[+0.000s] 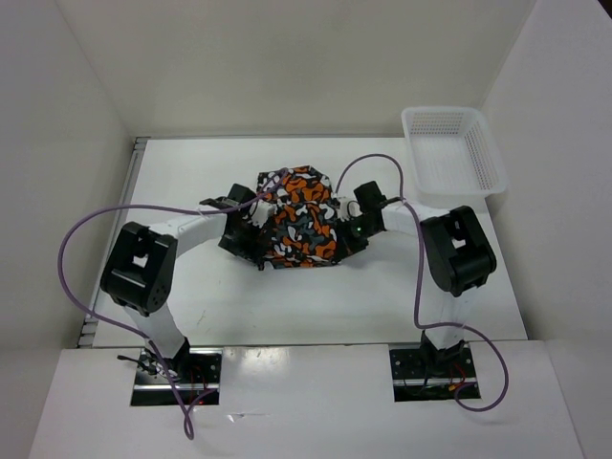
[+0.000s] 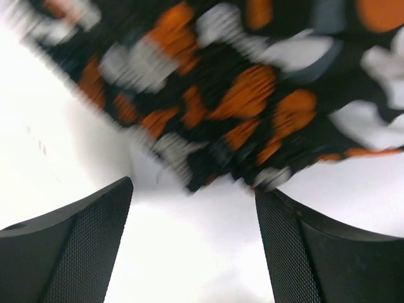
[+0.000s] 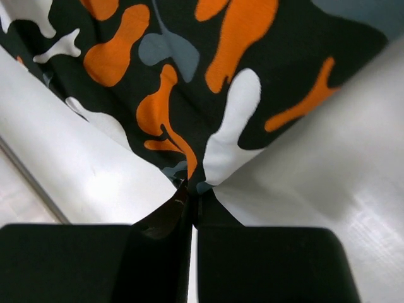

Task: Fold and stack the shorts
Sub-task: Fold the shorts

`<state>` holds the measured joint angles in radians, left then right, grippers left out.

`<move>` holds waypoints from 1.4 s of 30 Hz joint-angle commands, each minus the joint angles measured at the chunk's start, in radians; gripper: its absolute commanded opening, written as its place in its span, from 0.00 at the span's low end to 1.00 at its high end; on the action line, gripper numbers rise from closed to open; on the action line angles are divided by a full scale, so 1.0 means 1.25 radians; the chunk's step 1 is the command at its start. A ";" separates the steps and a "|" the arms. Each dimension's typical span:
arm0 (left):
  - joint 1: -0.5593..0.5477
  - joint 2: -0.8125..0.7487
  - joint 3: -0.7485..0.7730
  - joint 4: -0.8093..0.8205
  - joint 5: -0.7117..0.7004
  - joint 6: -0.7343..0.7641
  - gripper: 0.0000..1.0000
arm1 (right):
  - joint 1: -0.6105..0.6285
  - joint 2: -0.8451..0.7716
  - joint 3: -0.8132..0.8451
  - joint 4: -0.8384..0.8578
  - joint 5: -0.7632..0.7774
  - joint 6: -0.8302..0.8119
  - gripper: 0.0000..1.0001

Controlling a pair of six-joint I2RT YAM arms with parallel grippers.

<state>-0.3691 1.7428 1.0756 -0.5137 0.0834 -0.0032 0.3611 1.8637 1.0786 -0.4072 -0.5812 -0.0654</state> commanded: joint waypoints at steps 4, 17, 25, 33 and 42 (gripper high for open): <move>0.009 -0.104 0.022 -0.149 0.029 0.003 0.85 | -0.004 -0.075 -0.048 -0.068 -0.066 -0.073 0.00; 0.054 -0.162 0.056 -0.173 0.019 0.003 0.85 | -0.057 -0.226 0.136 -0.289 0.025 -0.259 1.00; 0.291 -0.293 0.179 -0.131 -0.008 0.003 0.89 | -0.158 -0.412 0.285 -0.179 0.394 -0.199 1.00; 0.512 -0.415 0.127 -0.060 -0.075 0.003 1.00 | -0.187 -0.573 0.149 -0.166 0.648 -0.138 1.00; 0.602 -0.553 0.006 -0.050 0.058 0.003 1.00 | -0.194 -0.770 -0.003 -0.159 0.726 -0.145 1.00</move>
<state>0.3706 1.1145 1.1011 -0.6003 0.0906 -0.0036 0.1196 0.9783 1.1118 -0.6334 0.2661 -0.2550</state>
